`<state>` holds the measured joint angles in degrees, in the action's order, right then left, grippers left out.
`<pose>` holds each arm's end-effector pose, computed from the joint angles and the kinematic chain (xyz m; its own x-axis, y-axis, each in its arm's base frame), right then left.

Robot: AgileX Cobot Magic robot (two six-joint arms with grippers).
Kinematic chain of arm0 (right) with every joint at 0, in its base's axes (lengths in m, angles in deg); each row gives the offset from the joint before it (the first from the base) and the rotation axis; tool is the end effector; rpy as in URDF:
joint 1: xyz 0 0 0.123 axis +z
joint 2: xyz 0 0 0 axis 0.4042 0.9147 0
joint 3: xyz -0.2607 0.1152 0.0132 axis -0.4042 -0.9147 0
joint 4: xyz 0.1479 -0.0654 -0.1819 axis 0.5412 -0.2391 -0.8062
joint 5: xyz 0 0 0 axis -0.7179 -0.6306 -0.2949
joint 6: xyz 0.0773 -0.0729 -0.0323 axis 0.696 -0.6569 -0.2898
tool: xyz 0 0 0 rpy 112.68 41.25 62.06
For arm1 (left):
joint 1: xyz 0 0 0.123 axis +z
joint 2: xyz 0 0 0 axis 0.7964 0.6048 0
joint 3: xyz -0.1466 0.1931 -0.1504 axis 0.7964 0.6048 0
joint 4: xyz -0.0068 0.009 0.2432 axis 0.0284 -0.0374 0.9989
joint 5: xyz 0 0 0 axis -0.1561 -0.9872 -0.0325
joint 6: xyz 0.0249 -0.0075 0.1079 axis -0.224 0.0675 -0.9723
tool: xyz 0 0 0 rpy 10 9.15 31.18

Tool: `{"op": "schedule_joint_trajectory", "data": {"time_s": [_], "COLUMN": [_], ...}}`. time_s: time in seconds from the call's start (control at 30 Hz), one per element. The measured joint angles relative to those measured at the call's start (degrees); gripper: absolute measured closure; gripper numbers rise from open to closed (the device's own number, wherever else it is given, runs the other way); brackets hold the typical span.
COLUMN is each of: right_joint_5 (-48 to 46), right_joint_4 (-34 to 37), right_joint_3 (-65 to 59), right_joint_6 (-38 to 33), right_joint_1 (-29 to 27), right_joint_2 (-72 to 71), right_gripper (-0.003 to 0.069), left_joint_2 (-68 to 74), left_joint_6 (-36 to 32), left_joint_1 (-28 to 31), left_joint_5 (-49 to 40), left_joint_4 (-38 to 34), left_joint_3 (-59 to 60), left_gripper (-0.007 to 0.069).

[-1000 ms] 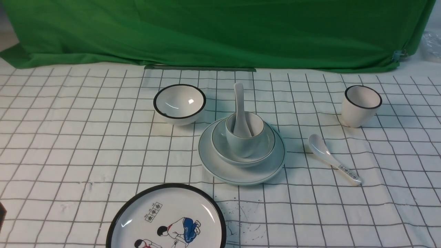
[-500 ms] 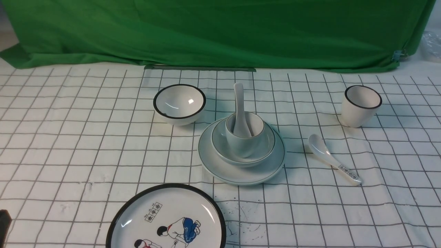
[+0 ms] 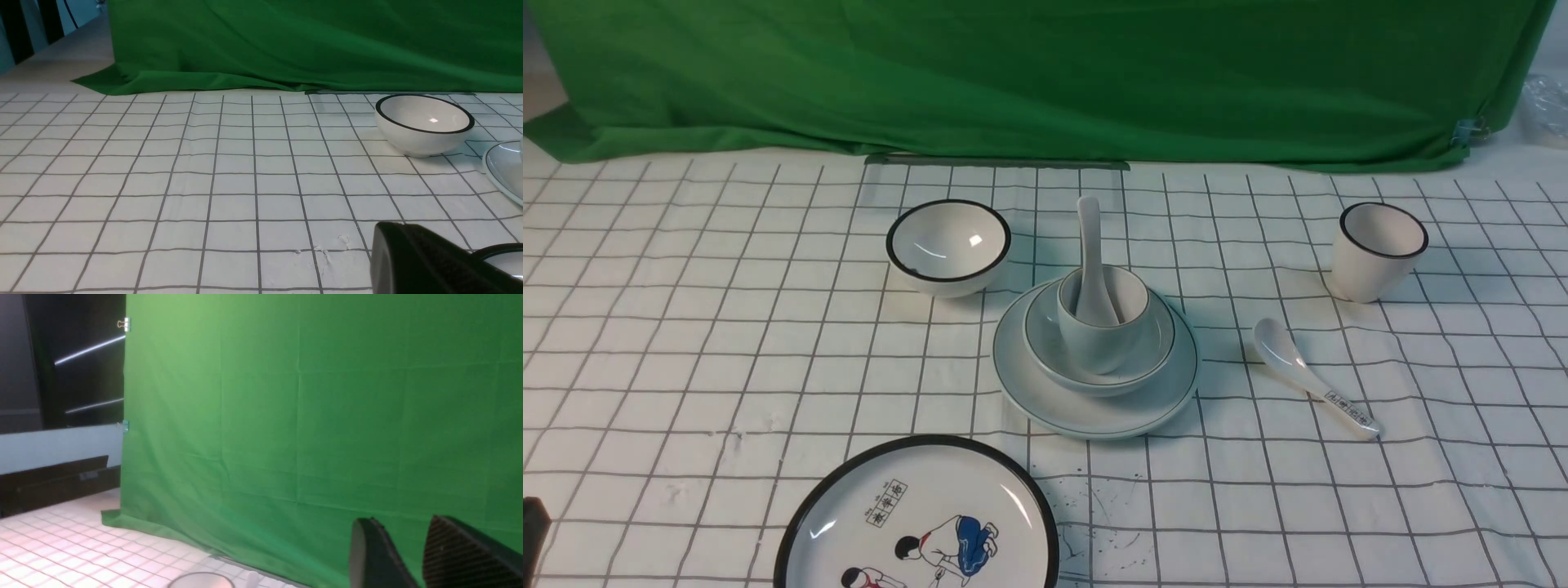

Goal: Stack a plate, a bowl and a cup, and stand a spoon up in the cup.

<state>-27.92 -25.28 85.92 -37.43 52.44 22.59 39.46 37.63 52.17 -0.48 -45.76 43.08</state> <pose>0.0715 0.0368 0.3482 0.3569 0.1071 -0.9280 -0.4388 0.8962 -0.0654 0.0670 -0.0014 0.1898 -0.1247 -0.0051 -0.9922 0.0168 0.9998 -0.0073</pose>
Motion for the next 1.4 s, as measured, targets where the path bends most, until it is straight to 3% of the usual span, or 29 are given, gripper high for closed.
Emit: {"op": "schedule_joint_trajectory", "data": {"time_s": [0.27,0.47,0.57,0.6,0.83,1.4], "right_joint_5": [-2.77,-17.33,-23.28,-24.99,-26.25,-26.13], "right_joint_4": [0.00,-0.04,-0.04,-0.06,-0.17,-0.11], "right_joint_3": [0.00,-0.35,-2.24,-4.88,-19.60,-22.42], "right_joint_6": [-1.03,-1.41,-1.77,-1.85,-2.27,-1.16], "right_joint_1": [0.00,-1.09,-6.62,-12.09,-24.18,-25.73], "right_joint_2": [0.00,-0.98,-2.96,-4.43,-14.42,-17.33], "right_gripper": [0.0424,0.0423,0.0422,0.0422,0.0422,0.0422], "left_joint_2": [0.00,0.00,0.00,0.00,0.00,0.00], "left_joint_6": [-0.06,-0.06,-0.06,-0.06,-0.06,-0.01], "left_joint_1": [0.00,0.00,0.00,0.02,0.02,0.02], "left_joint_5": [0.00,0.00,0.00,0.00,0.00,-0.05], "left_joint_4": [0.00,0.00,0.02,0.13,0.33,0.46], "left_joint_3": [0.00,0.00,0.00,0.00,0.00,0.04], "left_gripper": [0.0622,0.0622,0.0622,0.0622,0.0622,0.0622]}}
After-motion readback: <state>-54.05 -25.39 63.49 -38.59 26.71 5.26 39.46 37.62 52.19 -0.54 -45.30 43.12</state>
